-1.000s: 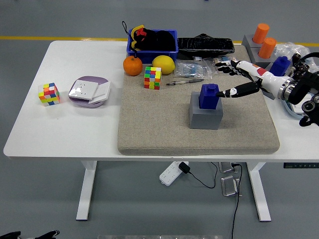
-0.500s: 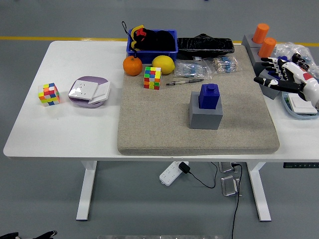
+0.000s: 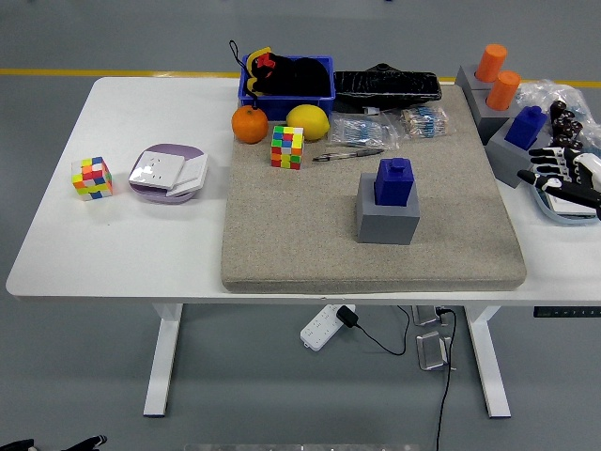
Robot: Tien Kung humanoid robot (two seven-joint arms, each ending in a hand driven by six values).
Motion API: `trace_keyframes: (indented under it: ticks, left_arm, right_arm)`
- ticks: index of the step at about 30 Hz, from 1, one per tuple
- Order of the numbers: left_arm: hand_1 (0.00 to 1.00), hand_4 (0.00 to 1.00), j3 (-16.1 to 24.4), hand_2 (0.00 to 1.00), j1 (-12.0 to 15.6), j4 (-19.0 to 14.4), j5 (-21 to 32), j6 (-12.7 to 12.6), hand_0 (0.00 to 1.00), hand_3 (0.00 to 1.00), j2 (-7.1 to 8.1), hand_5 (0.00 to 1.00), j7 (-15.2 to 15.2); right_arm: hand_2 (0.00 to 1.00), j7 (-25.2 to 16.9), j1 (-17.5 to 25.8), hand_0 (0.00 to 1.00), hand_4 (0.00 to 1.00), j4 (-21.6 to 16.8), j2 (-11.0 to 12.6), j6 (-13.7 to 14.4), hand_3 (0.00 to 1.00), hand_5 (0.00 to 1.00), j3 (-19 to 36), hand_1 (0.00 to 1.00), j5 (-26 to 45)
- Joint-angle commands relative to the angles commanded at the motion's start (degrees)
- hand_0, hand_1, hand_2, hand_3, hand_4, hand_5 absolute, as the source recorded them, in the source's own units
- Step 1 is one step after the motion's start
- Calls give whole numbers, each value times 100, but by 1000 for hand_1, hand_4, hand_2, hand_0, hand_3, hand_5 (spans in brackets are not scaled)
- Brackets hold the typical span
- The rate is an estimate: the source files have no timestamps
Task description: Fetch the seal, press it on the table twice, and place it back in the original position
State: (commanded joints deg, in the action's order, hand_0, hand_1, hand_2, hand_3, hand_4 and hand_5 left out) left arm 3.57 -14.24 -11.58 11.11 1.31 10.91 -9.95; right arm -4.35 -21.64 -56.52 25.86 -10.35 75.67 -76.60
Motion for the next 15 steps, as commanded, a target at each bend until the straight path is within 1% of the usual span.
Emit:
trace_keyframes:
  ticks: [2,5,6,10,12,15]
  left_arm:
    - [786,689,28,764,8,6,-29,-2,815,800,0,411,-14]
    - [786,689,-47,764,15,12,72,-9,815,800,1,411,20]
    - [786,688,-65,763,14,16,100,-9,814,800,-1,411,27]
    - [786,688,-135,763,13,33,231,-5,814,800,0,411,58]
    - [786,687,-141,764,10,38,247,-5,815,800,6,411,62]
    - [786,687,-146,764,9,44,261,-8,815,800,12,411,67]
  right_arm:
    - [791,49,82,850,998,16,-45,-12,764,521,109,799,-131]
    - [791,127,221,850,998,14,-128,-29,764,521,322,799,-193]
    - [785,157,260,815,998,9,-155,-35,747,515,389,793,-220]
    - [785,226,344,815,998,-16,-193,-46,747,515,556,793,-247]
    - [778,242,363,797,998,-32,-198,-45,745,510,608,787,-249]
    - [778,261,406,797,998,-90,-227,-30,745,510,754,787,-289]
